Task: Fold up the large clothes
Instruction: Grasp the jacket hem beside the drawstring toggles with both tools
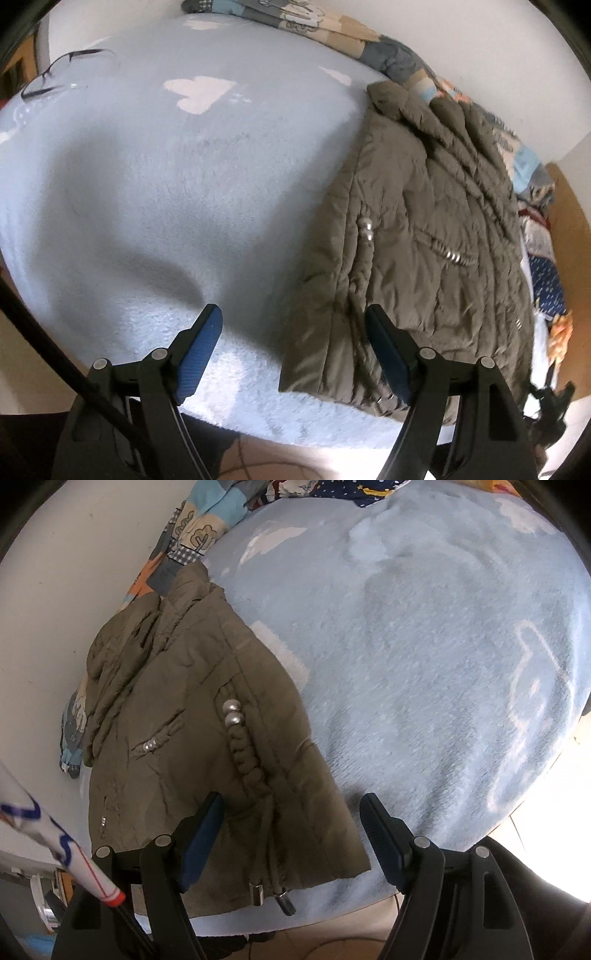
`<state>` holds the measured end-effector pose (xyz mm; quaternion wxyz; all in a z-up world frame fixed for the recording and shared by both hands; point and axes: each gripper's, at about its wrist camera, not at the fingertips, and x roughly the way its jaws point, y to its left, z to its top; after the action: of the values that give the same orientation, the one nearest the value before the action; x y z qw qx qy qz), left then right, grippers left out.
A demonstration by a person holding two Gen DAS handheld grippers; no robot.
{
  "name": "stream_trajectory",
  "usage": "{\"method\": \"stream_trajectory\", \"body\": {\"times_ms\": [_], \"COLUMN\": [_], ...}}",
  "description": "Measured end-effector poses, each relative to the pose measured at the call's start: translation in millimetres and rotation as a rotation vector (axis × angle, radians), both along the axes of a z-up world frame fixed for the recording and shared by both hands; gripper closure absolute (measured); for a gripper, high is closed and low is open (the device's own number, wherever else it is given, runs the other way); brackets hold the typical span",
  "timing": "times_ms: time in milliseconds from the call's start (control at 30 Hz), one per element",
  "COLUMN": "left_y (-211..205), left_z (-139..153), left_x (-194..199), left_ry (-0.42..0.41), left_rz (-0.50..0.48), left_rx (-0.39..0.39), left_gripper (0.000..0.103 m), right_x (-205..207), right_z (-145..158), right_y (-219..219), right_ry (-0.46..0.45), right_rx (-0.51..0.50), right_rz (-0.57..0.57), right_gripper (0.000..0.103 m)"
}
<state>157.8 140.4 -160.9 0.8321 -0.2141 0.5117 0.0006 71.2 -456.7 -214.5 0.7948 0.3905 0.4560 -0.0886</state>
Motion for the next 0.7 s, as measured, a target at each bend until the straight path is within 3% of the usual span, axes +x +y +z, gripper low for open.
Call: {"method": "stream_trajectory", "body": {"times_ms": [300,567,633,700], "left_y": [-14.0,-20.1,-21.6,-23.2], "left_z": [-17.9,-20.7,-20.2,-19.6], "left_x": [8.5,6.6,4.2,4.4], "left_ry": [0.045,0.043,0.036,0.028], "left_rz": [-0.06,-0.058,-0.064,-0.075], "left_rx": [-0.11,-0.103,-0.096,-0.096], "left_gripper": [0.025,0.025,0.029,0.036], "right_x": [1.4,2.4,4.0,6.3], "right_z": [-5.0,-14.0,-14.6,-12.1], "right_y": [-9.5,-13.7,-8.4,1.4], "right_ry": [-0.027,-0.036,-0.052,-0.074], "right_rx": [0.052,0.124,0.16,0.177], "right_rz": [-0.017,-0.024,-0.001,0.037], "right_gripper": [0.023,0.022,0.027,0.04]}}
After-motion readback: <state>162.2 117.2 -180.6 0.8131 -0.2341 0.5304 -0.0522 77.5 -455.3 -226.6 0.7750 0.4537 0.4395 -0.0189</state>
